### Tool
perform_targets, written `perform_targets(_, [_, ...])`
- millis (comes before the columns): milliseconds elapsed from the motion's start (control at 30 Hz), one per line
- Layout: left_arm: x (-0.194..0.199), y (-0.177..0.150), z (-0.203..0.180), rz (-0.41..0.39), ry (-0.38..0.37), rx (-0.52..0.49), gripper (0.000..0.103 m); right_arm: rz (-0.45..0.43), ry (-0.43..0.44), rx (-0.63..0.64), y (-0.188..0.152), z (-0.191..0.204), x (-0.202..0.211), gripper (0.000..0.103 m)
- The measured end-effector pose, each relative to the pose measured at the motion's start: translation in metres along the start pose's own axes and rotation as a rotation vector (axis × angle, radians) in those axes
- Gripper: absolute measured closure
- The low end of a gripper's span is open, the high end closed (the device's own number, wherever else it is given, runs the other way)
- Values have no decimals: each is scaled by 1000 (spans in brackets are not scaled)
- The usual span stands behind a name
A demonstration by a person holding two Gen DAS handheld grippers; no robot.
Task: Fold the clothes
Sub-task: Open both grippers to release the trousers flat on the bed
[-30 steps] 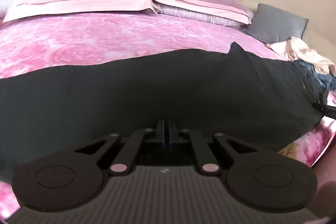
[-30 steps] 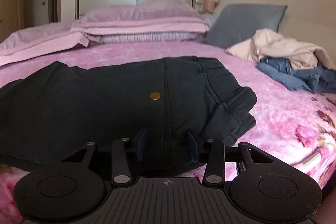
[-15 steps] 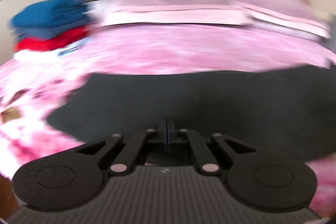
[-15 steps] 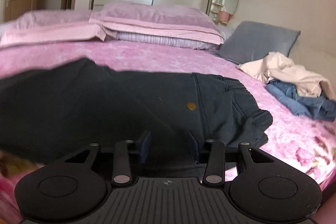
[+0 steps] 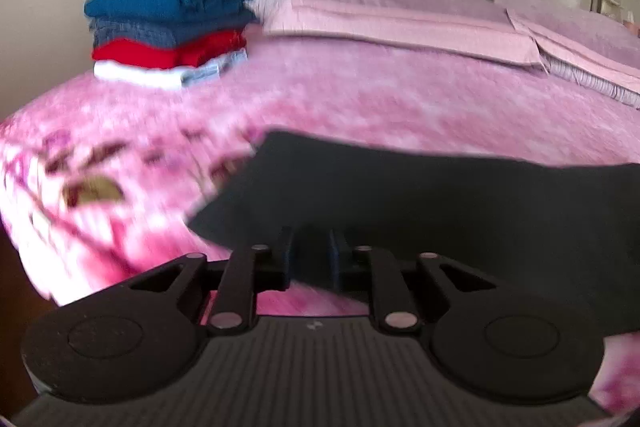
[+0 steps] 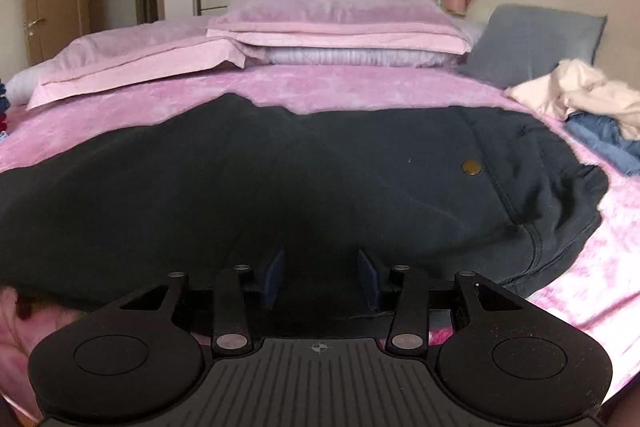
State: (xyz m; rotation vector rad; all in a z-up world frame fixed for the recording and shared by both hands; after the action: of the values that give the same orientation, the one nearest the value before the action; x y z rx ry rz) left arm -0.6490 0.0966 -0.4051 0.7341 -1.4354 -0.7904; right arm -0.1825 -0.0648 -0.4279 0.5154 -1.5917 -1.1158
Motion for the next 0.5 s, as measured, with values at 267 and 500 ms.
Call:
perform_targets(267, [55,-10,-71,87,-69,-58,72,69,-9,-102,10,15,32,36])
perform_targets(500, [105,-20,-102,83,-88,-130,58,131,-13,-129,1,28,68,36])
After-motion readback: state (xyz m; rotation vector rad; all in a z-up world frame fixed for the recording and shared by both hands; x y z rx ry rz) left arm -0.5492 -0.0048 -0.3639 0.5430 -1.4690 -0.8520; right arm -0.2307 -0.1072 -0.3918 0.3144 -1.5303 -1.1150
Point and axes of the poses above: each gripper's, at about its wrist camera, not at the fingertips, and x roughly against the way its jaws point, z to its left, y to its top, the point moved 6 cm from there along -x, roughly the way its jaws point, and after that the axes turned 3 degrees about -z, right-handed, at the moved point
